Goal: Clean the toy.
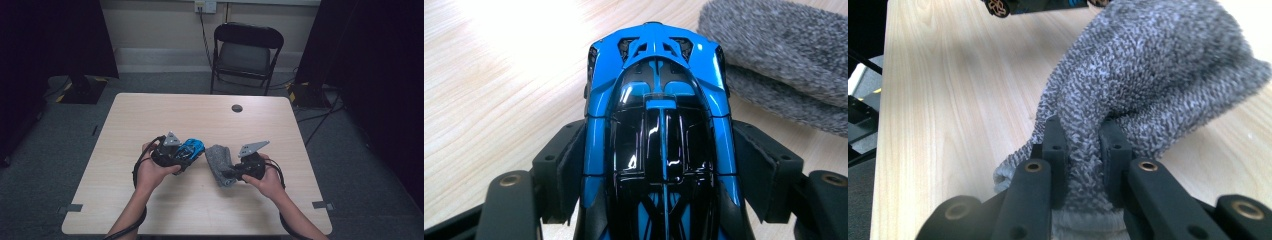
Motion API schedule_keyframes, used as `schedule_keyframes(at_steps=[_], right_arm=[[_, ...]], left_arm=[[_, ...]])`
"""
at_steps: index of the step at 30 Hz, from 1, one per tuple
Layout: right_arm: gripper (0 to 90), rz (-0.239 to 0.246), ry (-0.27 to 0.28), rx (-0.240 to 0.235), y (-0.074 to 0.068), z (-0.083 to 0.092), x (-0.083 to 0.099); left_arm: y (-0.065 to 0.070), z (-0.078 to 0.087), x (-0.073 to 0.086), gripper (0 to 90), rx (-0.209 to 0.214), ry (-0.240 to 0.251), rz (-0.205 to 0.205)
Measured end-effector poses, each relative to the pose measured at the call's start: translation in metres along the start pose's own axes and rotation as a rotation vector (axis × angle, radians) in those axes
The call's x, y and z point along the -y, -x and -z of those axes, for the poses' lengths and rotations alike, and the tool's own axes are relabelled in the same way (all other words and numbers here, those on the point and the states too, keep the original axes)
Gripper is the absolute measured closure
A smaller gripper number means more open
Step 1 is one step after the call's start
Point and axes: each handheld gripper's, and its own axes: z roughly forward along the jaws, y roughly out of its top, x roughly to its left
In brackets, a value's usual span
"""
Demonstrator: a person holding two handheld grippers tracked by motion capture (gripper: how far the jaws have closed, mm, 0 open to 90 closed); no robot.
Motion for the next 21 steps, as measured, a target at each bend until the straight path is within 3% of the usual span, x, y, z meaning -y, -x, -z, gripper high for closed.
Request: schedule_keyframes(at_steps=[4,7,10,14,21], right_arm=[[78.1,-0.005,-0.001,0.011,-0.001,0.004,0.006],[78.1,-0.022,0.017,0.044,0.003,0.011,0.007],[78.1,-0.048,0.043,0.106,0.012,0.020,0.008],[78.1,-0.056,0.049,0.145,0.021,0.026,0.005],[78.1,-0.067,0.054,0.172,0.029,0.029,-0.004]], left_arm=[[0.000,0.001,0.000,28.2,-0.001,-0.002,0.005],[0.001,0.001,0.000,28.3,0.001,-0.001,0.009],[0.003,0.001,-0.001,28.2,0.011,0.000,0.004],[0.006,0.001,-0.003,28.2,0.023,-0.002,0.000],[0.013,-0.002,-0.006,28.2,0.036,-0.009,-0.021]])
